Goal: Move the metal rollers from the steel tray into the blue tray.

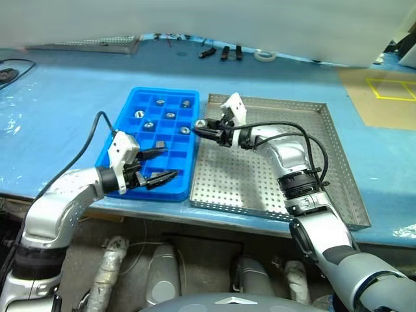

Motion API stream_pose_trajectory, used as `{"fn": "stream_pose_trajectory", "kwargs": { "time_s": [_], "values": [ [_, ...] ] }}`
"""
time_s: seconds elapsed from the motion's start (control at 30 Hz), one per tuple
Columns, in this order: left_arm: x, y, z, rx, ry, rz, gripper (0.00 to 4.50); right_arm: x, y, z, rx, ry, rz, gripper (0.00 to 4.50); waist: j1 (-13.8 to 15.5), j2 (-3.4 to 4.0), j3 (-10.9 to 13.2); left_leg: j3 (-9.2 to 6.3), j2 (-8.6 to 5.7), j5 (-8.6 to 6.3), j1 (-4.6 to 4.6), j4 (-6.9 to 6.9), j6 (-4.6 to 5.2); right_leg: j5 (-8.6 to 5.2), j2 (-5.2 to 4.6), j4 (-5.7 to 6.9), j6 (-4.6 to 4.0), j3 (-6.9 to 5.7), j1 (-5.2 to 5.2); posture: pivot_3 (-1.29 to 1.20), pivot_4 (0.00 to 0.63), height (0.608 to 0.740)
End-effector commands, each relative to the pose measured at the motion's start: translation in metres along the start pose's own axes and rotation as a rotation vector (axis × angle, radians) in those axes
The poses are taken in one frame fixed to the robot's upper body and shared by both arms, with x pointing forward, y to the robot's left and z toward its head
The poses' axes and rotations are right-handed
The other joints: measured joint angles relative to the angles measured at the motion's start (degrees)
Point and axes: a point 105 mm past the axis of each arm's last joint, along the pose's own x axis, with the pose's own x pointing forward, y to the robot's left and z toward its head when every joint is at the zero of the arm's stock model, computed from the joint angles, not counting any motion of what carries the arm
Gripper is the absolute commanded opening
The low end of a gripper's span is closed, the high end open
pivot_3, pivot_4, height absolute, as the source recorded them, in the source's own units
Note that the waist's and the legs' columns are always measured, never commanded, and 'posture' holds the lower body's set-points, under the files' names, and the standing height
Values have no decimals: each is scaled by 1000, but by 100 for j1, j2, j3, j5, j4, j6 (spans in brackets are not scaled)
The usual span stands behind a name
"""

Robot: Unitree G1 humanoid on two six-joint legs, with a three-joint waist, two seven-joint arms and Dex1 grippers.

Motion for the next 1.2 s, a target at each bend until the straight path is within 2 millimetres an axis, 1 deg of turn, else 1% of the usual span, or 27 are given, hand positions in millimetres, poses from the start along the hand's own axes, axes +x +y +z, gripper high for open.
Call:
{"fn": "stream_pose_trajectory", "kwargs": {
  "time_s": [0.03,0.2,0.27,0.43,0.53,0.73,0.83,0.9,0.93,1.1,1.13,1.2],
  "values": [
    [-14,-7,12,29,-34,56,4500,5,15,10,-55,-14,81,1645,128,0,0,0,0,0,1,0,0,-1,0,0,0,1,0,448,150,740],
    [-23,-12,8,11,-29,101,4500,7,12,1,-59,27,52,1645,425,1,1,-3,2,-1,-1,-2,0,-3,-1,1,2,14,-1,478,150,740],
    [-24,-12,7,6,-28,110,4500,5,12,-1,-59,34,50,1645,538,1,1,-5,3,-1,-2,-3,0,-20,-1,2,31,18,-2,478,150,740],
    [-24,-10,6,3,-26,112,4500,-1,8,-8,-55,51,6,1645,681,1,1,-5,3,-1,0,-3,0,-21,1,4,35,23,-3,460,150,740],
    [-21,-9,7,4,-27,104,4500,-5,6,-8,-52,52,-9,1645,720,1,1,-5,3,-1,0,-3,-1,-20,3,4,32,23,-3,440,150,740],
    [-15,-5,8,11,-28,75,4500,-18,7,-11,-45,63,-29,1645,704,1,0,-5,1,-1,1,-1,-1,-18,3,4,31,24,-4,401,150,740],
    [-13,-4,9,14,-27,64,4500,-21,8,-13,-40,68,-31,1645,695,1,0,-5,3,0,2,-1,-2,-11,6,5,21,23,-5,385,150,740],
    [-12,-3,10,17,-25,55,4500,-22,13,-12,-14,55,-2,2390,682,1,0,-5,2,0,3,-1,-2,-8,6,6,16,23,-6,385,150,740],
    [-11,-3,10,19,-24,50,4500,-22,15,-12,-4,49,13,2681,683,1,0,-5,2,0,4,-1,-2,-9,6,6,17,23,-6,378,150,740],
    [-11,-2,12,25,-22,39,4500,-21,12,-10,12,37,-11,4381,680,1,0,-5,2,0,4,0,-2,-8,6,6,16,23,-6,369,150,740],
    [-11,-2,12,25,-21,37,4500,-22,12,-10,14,36,-14,4450,679,1,0,-5,1,0,4,0,-2,-3,6,6,7,23,-6,369,150,740],
    [-11,-3,11,25,-20,33,4500,-23,11,-8,16,31,-16,4450,677,1,0,-5,1,0,4,0,-2,-2,6,6,6,23,-5,365,150,740]
  ]
}}
